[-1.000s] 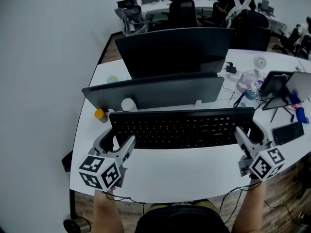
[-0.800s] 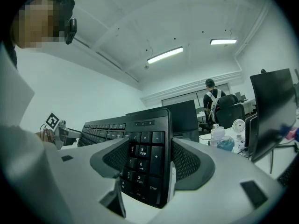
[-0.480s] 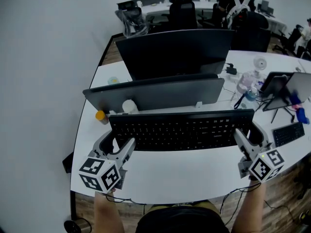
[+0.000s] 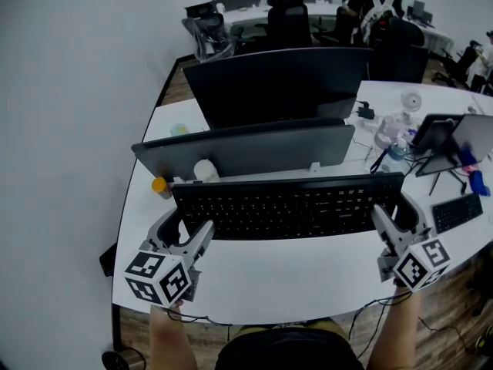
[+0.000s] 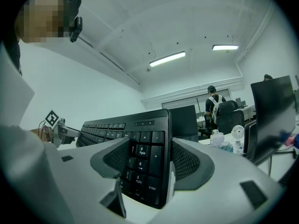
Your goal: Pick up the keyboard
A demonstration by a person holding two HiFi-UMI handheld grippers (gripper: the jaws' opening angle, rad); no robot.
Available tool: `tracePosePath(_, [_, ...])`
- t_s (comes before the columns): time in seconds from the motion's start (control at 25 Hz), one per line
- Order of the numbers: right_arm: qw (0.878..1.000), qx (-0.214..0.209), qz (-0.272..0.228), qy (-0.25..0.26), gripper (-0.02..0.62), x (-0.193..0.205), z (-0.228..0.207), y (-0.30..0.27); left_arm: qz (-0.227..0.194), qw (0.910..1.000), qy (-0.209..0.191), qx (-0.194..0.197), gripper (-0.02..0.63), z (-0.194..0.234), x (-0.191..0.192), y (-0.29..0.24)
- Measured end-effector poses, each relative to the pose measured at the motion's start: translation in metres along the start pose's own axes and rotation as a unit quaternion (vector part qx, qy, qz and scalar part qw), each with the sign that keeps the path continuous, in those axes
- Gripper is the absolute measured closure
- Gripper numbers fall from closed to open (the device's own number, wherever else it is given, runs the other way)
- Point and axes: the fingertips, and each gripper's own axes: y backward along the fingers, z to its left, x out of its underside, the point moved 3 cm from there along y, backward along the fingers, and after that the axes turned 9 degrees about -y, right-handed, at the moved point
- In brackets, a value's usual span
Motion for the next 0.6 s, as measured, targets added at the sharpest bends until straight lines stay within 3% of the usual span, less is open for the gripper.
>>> tracePosePath(0.6, [1.000, -0.002, -0.004, 0.002, 0.301, -0.0001, -0.0009, -0.0015, 0.005, 1.0000, 0.000, 0.001, 0.298, -0.0001, 0.0016, -0.0010])
